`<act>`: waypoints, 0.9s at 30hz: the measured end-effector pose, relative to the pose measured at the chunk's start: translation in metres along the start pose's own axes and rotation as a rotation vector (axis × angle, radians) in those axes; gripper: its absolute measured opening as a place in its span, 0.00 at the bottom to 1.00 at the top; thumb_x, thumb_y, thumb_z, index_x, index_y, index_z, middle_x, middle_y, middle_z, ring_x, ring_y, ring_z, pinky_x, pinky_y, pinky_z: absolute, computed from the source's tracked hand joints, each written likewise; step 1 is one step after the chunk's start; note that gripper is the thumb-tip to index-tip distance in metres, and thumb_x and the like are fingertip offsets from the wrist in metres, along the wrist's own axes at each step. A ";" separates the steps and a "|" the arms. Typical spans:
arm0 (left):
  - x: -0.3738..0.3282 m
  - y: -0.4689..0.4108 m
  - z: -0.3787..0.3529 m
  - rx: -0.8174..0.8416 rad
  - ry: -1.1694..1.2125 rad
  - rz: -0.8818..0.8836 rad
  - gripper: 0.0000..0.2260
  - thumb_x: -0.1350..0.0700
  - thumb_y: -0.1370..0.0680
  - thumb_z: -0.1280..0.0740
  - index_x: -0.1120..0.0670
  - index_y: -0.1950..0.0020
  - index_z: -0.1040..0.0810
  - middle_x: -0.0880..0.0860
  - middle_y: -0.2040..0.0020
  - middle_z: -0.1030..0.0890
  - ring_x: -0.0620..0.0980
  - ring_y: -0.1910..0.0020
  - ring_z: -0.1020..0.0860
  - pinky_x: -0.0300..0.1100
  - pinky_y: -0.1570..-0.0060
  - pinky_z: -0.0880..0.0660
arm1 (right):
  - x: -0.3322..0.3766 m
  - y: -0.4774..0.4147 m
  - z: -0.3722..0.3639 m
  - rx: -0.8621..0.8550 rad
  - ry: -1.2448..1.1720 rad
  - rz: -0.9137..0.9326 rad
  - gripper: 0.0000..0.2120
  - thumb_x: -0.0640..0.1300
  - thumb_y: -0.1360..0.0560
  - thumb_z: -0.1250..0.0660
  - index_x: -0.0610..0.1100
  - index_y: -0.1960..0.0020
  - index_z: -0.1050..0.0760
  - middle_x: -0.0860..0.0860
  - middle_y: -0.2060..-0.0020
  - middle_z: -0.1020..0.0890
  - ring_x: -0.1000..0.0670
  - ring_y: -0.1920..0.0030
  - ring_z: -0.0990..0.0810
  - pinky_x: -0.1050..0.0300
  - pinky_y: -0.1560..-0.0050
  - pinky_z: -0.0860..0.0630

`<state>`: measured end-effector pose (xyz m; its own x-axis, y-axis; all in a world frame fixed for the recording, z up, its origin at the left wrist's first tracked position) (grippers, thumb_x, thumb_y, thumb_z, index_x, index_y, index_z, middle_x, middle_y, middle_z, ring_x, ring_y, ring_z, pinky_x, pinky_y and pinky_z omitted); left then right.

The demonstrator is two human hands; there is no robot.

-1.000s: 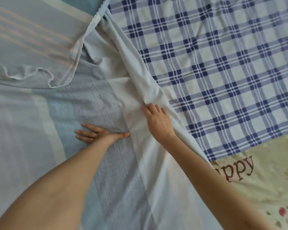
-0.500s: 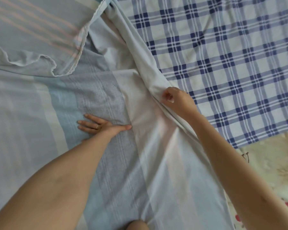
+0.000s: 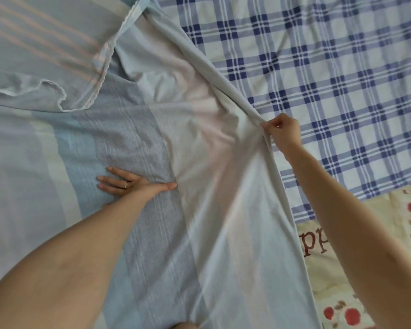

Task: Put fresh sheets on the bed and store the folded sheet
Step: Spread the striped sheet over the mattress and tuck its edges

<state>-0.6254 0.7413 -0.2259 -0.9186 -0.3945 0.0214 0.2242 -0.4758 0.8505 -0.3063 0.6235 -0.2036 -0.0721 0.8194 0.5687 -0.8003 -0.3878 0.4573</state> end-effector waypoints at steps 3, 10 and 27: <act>0.001 0.001 0.000 -0.005 -0.001 -0.015 0.76 0.35 0.52 0.21 0.54 0.31 0.79 0.60 0.30 0.77 0.57 0.29 0.74 0.64 0.32 0.65 | 0.002 -0.002 -0.012 -0.021 0.264 0.073 0.06 0.41 0.25 0.38 0.46 0.60 0.31 0.57 0.66 0.27 0.50 0.62 0.26 0.54 0.64 0.30; 0.002 0.004 0.001 -0.008 0.011 -0.028 0.76 0.35 0.52 0.21 0.54 0.30 0.78 0.60 0.30 0.76 0.58 0.29 0.74 0.63 0.31 0.65 | 0.000 0.026 -0.045 -0.176 0.512 0.388 0.10 0.45 0.23 0.39 0.42 0.44 0.29 0.46 0.46 0.26 0.44 0.52 0.25 0.53 0.62 0.31; 0.003 -0.009 -0.009 -0.085 0.013 -0.021 0.76 0.34 0.54 0.22 0.54 0.30 0.77 0.60 0.29 0.75 0.58 0.28 0.72 0.61 0.31 0.65 | -0.014 -0.010 -0.026 -0.174 0.154 -0.046 0.13 0.44 0.18 0.48 0.38 0.46 0.27 0.49 0.57 0.26 0.49 0.58 0.28 0.57 0.60 0.35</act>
<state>-0.6274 0.7379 -0.2384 -0.9192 -0.3938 -0.0028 0.2325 -0.5484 0.8033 -0.3126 0.6266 -0.2343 -0.1122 0.8945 0.4328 -0.8945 -0.2805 0.3480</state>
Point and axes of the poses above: each hand's wrist, its own y-axis away from the middle knuckle, its own z-axis out of the back of the hand, x = y × z, the point moved 2 cm from there along -y, towards the middle knuckle
